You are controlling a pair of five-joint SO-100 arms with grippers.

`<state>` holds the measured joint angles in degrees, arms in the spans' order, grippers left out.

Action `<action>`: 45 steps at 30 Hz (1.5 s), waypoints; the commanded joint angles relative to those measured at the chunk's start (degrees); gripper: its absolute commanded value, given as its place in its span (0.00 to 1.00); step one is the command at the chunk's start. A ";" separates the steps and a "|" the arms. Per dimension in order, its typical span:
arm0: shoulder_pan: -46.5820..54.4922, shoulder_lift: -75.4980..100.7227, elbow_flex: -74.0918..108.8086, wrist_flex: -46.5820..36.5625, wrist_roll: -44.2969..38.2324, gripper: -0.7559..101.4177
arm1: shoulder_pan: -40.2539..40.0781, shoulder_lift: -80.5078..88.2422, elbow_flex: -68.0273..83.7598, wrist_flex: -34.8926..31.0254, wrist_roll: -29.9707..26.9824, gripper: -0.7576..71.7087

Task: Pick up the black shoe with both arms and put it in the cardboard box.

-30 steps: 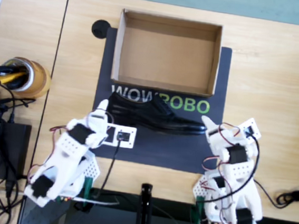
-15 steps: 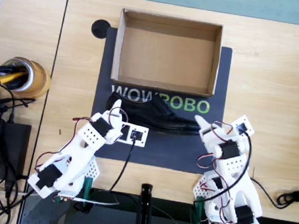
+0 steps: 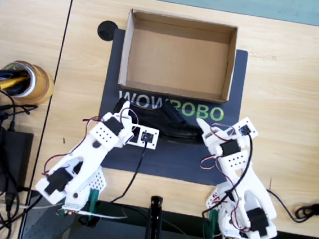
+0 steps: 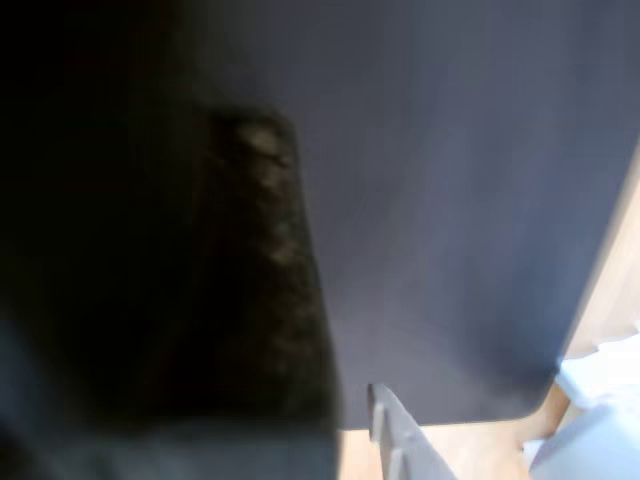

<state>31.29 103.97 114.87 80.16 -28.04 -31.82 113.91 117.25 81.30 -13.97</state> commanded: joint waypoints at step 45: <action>-9.93 34.37 1.67 -17.93 26.37 0.12 | 6.15 0.00 -26.89 1.41 2.20 0.01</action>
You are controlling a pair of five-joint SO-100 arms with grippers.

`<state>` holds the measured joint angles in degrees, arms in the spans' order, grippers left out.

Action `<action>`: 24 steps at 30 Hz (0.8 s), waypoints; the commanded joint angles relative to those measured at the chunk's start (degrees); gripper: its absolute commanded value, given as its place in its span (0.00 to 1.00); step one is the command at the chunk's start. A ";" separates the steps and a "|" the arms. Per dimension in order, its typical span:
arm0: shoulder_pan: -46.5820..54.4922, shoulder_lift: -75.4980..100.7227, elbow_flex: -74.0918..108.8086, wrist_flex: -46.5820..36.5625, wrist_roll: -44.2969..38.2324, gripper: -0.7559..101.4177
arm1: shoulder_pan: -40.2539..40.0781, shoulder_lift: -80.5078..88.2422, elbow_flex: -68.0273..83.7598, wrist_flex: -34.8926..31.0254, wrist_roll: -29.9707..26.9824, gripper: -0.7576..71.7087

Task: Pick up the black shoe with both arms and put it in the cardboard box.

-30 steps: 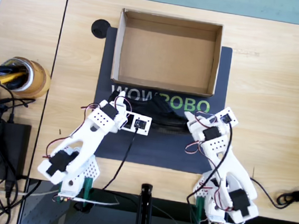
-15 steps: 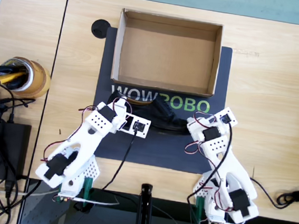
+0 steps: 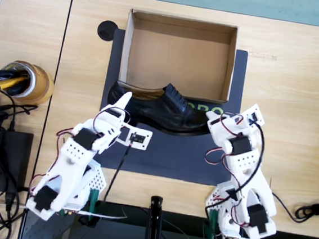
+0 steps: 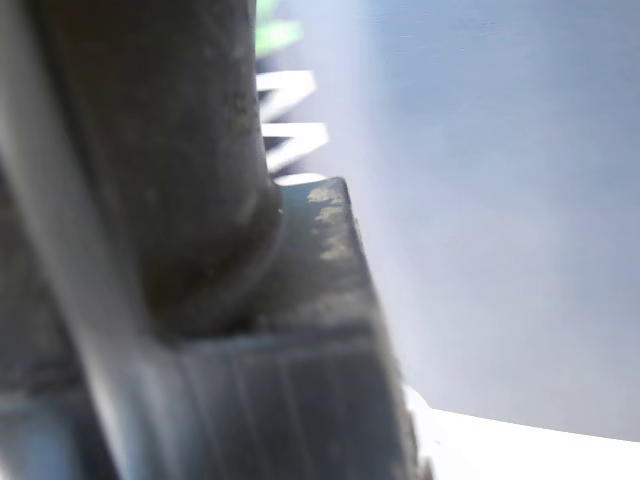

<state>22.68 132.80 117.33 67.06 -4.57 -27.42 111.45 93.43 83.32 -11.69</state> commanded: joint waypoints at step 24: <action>-15.47 -19.16 -3.60 -41.84 4.66 0.08 | 13.36 -8.53 3.08 -32.43 6.42 0.01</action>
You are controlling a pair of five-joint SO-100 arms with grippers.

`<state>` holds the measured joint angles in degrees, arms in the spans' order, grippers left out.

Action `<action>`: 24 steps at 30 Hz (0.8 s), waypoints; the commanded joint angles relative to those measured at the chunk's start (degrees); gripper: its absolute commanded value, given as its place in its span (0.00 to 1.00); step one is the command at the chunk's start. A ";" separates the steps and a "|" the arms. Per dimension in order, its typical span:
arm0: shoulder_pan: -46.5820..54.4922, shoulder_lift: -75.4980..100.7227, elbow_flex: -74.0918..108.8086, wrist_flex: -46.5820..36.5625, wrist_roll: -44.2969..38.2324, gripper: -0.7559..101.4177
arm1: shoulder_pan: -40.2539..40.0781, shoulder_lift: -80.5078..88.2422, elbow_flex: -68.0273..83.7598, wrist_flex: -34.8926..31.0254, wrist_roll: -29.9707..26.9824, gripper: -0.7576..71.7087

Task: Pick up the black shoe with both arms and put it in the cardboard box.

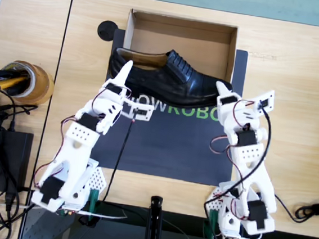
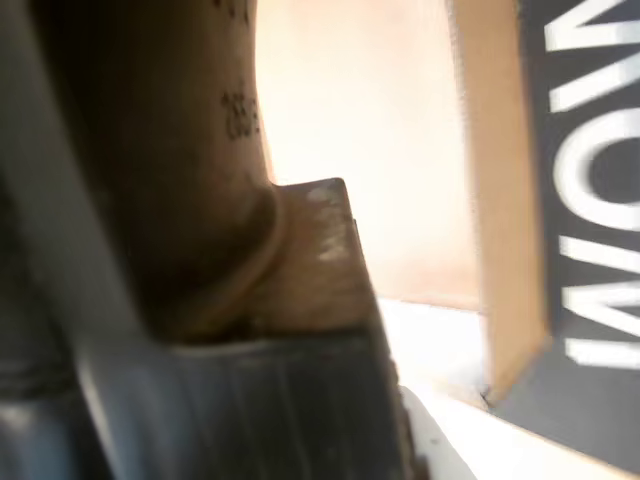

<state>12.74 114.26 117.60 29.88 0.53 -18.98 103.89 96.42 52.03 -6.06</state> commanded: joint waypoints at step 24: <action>-7.82 -36.04 -24.79 -19.16 -0.79 0.08 | 7.82 -25.58 -9.40 -15.73 0.18 0.08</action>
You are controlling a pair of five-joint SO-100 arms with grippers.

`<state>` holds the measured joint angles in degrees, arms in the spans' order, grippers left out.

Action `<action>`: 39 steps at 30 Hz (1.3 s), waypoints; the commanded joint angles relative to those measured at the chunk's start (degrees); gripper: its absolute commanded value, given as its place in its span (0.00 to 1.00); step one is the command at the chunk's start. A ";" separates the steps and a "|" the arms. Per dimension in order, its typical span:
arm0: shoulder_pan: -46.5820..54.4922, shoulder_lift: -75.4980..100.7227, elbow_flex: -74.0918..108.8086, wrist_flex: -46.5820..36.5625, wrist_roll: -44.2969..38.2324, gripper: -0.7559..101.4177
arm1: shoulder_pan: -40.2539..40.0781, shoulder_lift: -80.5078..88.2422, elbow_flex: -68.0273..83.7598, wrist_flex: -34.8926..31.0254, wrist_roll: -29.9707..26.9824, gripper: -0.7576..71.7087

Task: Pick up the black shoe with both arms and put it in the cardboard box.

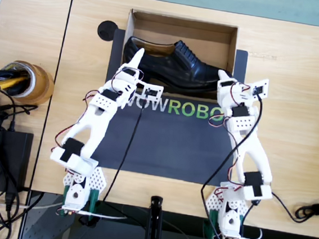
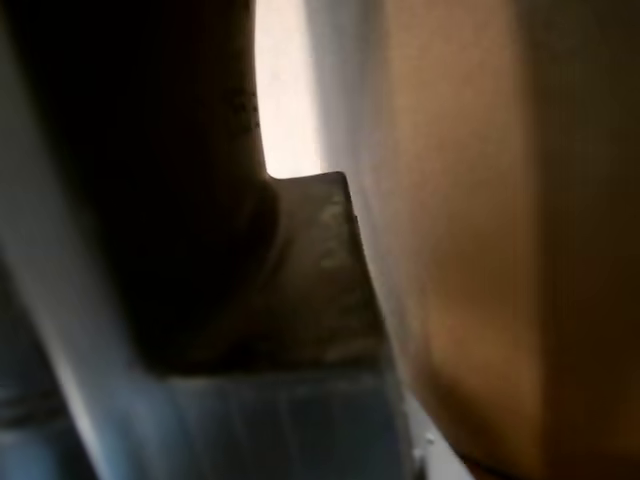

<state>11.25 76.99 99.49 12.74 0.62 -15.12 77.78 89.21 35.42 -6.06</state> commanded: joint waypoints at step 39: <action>0.97 21.45 -6.50 35.77 -9.23 0.66 | -1.41 5.45 -20.74 32.17 -0.44 0.96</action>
<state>10.46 93.16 94.66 46.41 -7.47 -15.47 78.13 70.84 65.57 -5.80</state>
